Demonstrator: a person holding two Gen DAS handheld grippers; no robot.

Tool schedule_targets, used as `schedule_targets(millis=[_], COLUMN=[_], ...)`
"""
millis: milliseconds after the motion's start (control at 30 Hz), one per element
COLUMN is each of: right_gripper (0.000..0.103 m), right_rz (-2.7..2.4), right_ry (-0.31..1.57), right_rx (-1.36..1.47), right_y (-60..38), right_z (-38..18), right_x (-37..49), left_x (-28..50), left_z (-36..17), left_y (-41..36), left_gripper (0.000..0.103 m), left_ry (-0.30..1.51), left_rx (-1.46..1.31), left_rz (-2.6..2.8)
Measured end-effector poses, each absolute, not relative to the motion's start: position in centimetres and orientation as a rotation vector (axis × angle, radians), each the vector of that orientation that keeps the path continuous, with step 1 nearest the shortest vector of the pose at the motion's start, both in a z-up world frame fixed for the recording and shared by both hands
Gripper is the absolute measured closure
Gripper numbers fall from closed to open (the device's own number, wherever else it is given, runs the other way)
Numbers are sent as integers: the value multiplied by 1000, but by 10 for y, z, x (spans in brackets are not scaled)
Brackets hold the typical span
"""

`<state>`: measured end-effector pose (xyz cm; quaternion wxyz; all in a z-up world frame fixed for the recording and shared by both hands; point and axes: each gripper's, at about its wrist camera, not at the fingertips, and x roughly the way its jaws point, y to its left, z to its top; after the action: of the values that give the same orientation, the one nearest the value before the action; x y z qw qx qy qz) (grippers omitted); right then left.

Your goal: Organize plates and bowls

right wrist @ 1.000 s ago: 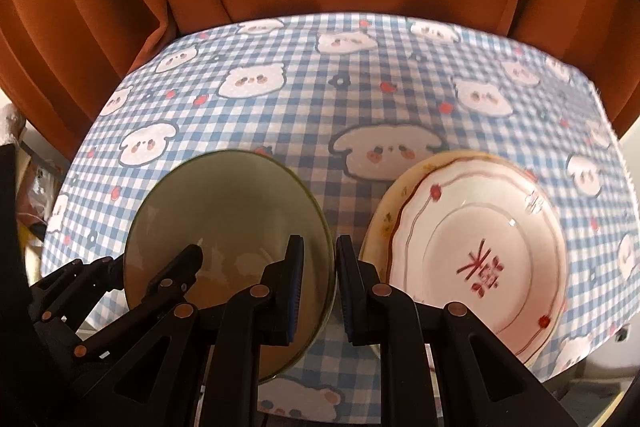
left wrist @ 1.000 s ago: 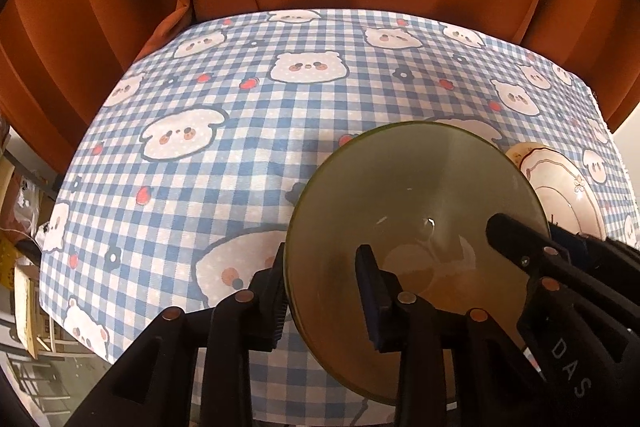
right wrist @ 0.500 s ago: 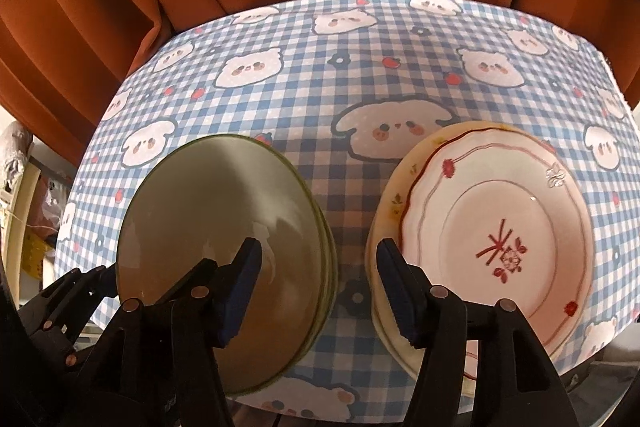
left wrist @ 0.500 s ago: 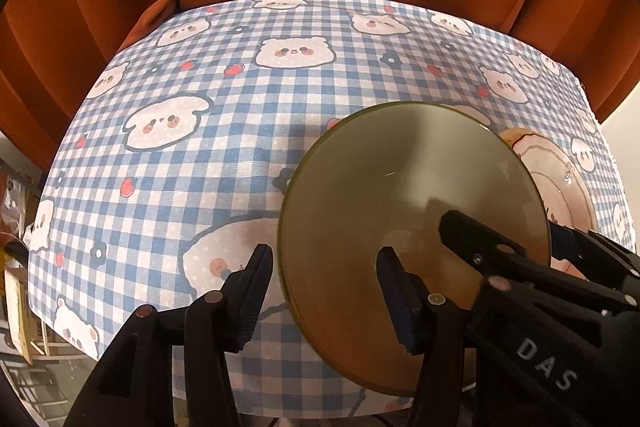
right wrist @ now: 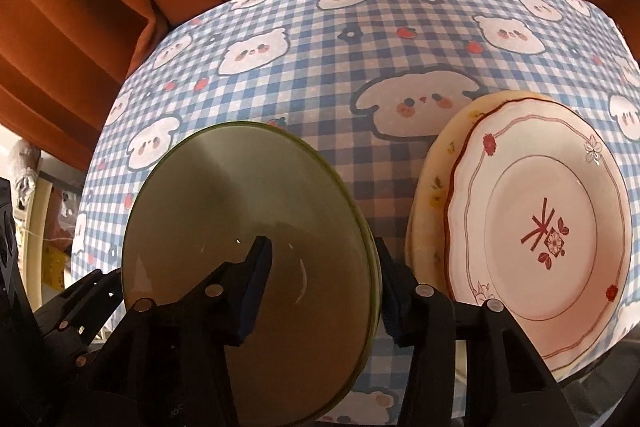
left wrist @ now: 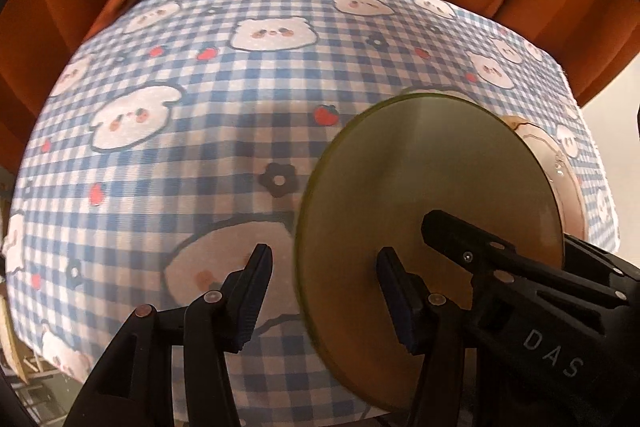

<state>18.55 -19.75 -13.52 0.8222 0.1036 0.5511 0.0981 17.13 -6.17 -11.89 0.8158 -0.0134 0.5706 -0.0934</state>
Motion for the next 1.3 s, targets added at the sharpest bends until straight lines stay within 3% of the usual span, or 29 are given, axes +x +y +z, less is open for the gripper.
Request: schedule_targets(millis=[167,367,1300], right_gripper=[65,65,65], right_rz=[166,137,50], right_ry=[1206,1230,1193], right_rx=[252,298,336], right_y=[-204,-206,-191], right_z=[-140,-142,-102], right_x=[187,186,169], left_x=[173,175,162], left_z=[-122,-122,-82], left_y=[-64,-64,-49], left_gripper=[47,53,54], left_ry=[1216,1231,1198], left_rx=[-56,-76,-55], left_rz=[-285,-344,-410])
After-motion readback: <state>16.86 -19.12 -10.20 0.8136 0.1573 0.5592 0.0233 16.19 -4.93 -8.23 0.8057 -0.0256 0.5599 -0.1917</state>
